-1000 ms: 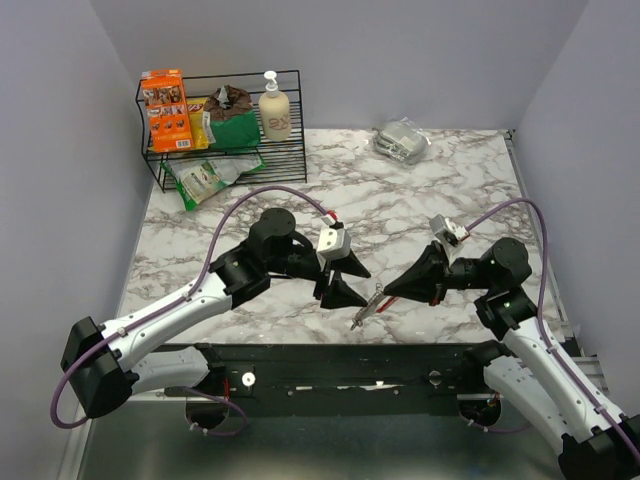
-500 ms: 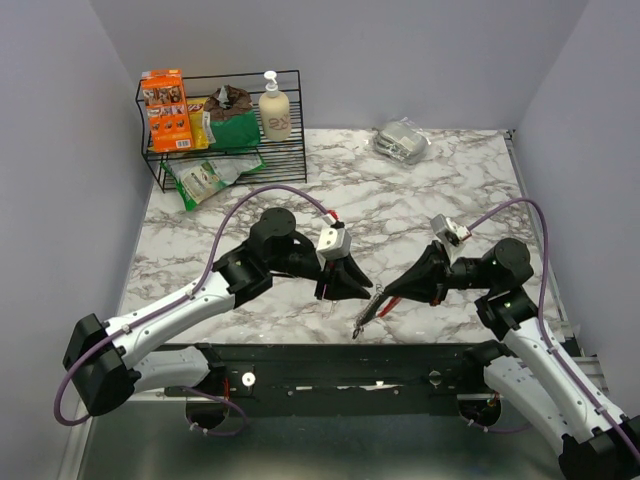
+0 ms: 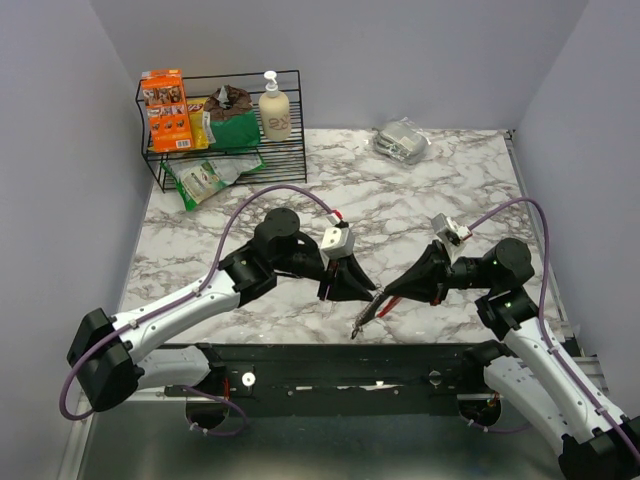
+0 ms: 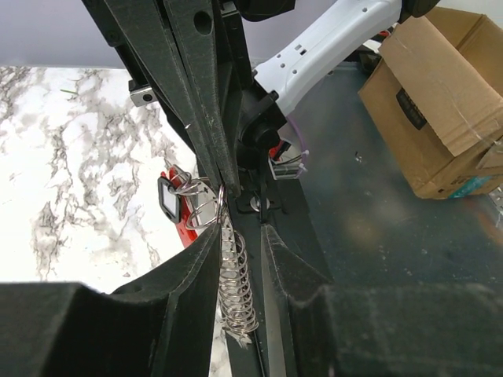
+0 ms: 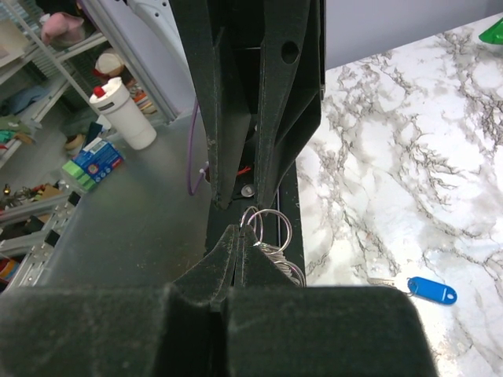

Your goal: Put the keys on the keyring

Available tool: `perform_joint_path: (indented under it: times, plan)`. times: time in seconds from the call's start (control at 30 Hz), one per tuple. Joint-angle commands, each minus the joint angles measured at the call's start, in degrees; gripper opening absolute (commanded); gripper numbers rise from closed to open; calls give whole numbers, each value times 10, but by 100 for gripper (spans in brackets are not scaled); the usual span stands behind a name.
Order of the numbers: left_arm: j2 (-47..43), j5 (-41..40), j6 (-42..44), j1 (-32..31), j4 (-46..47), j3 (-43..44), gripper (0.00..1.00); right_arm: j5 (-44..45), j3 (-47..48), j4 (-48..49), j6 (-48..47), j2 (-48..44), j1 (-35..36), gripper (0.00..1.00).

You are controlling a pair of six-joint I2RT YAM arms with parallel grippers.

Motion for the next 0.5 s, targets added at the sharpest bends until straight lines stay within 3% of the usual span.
perform_joint_path:
  times: [0.0,0.1,0.47]
  plan:
    - [12,14,-7,-5,20,-6,36,7,19,24,5,-8,2,0]
    - [20,5,-7,-6,21,1,40,10,16,24,6,-10,2,1]
    - [37,-11,-21,-7,62,13,40,10,12,22,4,-13,3,1]
